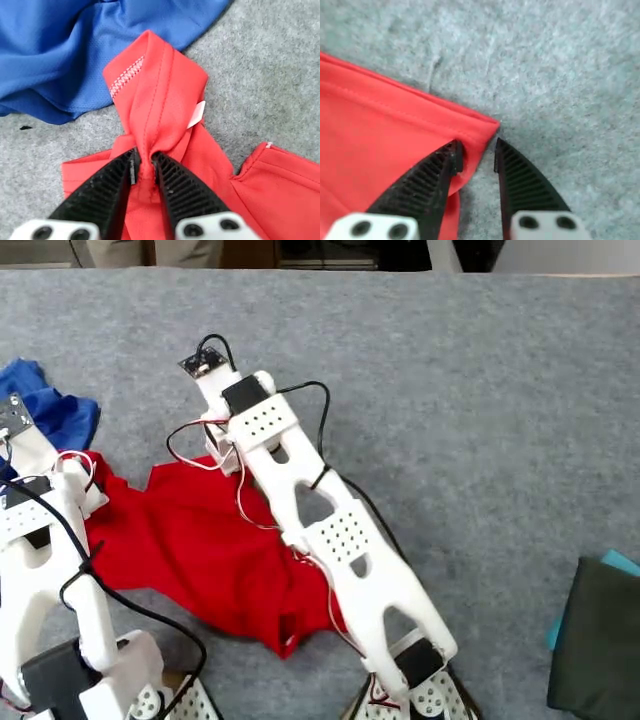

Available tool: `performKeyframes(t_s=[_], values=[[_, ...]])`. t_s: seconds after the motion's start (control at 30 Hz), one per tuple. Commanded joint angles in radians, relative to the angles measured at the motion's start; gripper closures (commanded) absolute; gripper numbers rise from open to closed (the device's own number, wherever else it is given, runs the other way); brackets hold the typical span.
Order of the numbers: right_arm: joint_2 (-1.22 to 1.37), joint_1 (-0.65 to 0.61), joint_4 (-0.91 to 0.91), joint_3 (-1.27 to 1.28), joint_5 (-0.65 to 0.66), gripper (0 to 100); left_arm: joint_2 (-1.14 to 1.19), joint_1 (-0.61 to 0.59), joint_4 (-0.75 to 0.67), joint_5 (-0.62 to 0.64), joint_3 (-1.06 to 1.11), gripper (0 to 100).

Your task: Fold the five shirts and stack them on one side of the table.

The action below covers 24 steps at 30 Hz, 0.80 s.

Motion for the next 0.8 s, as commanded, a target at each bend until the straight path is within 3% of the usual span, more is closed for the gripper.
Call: performKeyframes(t_s=[0.0, 0.23, 0.63, 0.77], values=[[-0.007, 0.019, -0.011, 0.001, 0.008, 87.3, -0.005, -0.005, -0.014, 0.000, -0.003, 98], [-0.007, 0.019, -0.008, 0.028, 0.008, 99.2, -0.005, -0.005, -0.014, 0.000, -0.003, 98], [-0.062, 0.116, 0.086, -0.094, 0.008, 99.5, -0.004, -0.002, -0.020, -0.002, -0.002, 98], [-0.189, 0.148, 0.086, -0.153, 0.040, 99.5, -0.016, 0.057, 0.003, -0.003, -0.015, 98]])
